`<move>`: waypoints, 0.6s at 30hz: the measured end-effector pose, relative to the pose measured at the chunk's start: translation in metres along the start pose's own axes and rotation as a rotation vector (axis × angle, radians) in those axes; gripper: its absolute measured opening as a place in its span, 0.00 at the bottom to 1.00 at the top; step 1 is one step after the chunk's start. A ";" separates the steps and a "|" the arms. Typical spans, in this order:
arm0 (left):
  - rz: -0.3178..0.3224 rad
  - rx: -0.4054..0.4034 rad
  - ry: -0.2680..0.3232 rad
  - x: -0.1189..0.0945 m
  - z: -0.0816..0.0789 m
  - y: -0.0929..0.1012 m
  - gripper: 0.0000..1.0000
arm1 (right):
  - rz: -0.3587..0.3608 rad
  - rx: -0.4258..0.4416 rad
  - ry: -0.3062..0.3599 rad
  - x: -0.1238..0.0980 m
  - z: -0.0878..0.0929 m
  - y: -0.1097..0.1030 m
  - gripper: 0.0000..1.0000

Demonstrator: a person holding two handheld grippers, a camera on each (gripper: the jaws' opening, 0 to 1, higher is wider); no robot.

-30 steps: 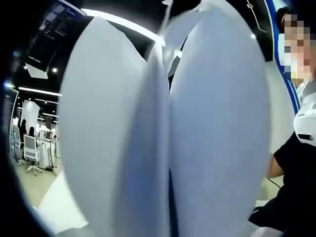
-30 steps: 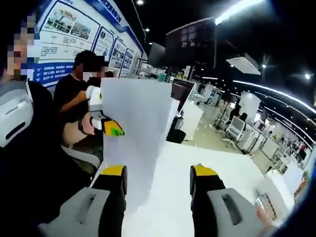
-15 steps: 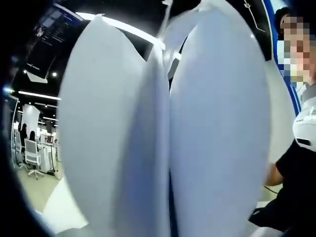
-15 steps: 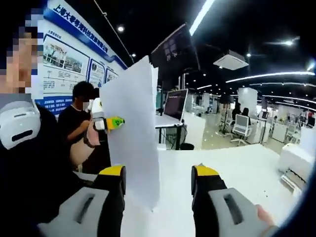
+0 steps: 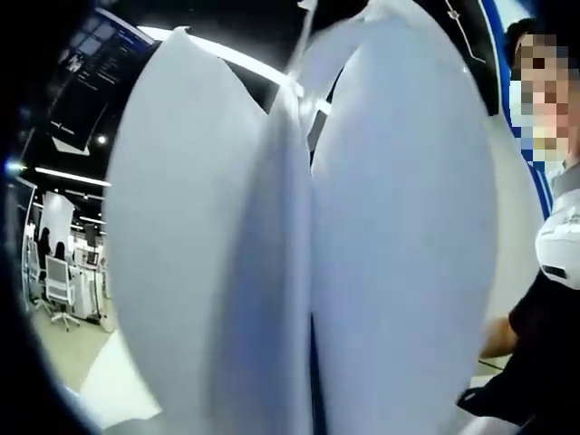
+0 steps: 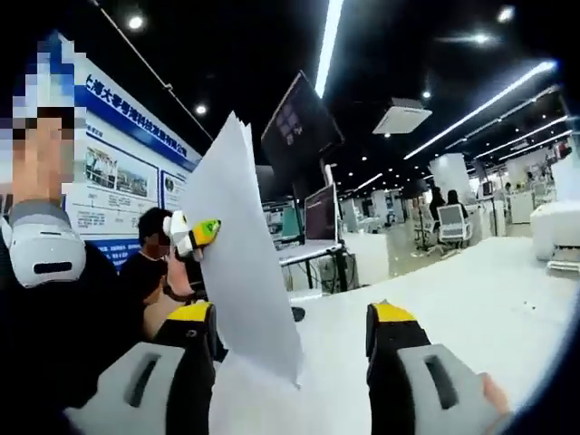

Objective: Organize the stack of printing papers by aligning and flattening the scattered papers on the table

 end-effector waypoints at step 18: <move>-0.009 0.040 0.078 0.002 -0.028 -0.001 0.06 | 0.006 0.163 0.069 0.012 0.053 0.003 0.66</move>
Point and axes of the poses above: the point that each gripper's makers call its tool centre point, and the gripper's own axes: x roughly forward along the fingers, y roughly to its right, z roughly out of its underside, the point moved 10 cm from there along -x, roughly backward along the fingers, and after that the axes turned 1 degree about x, right-handed, at the moved point
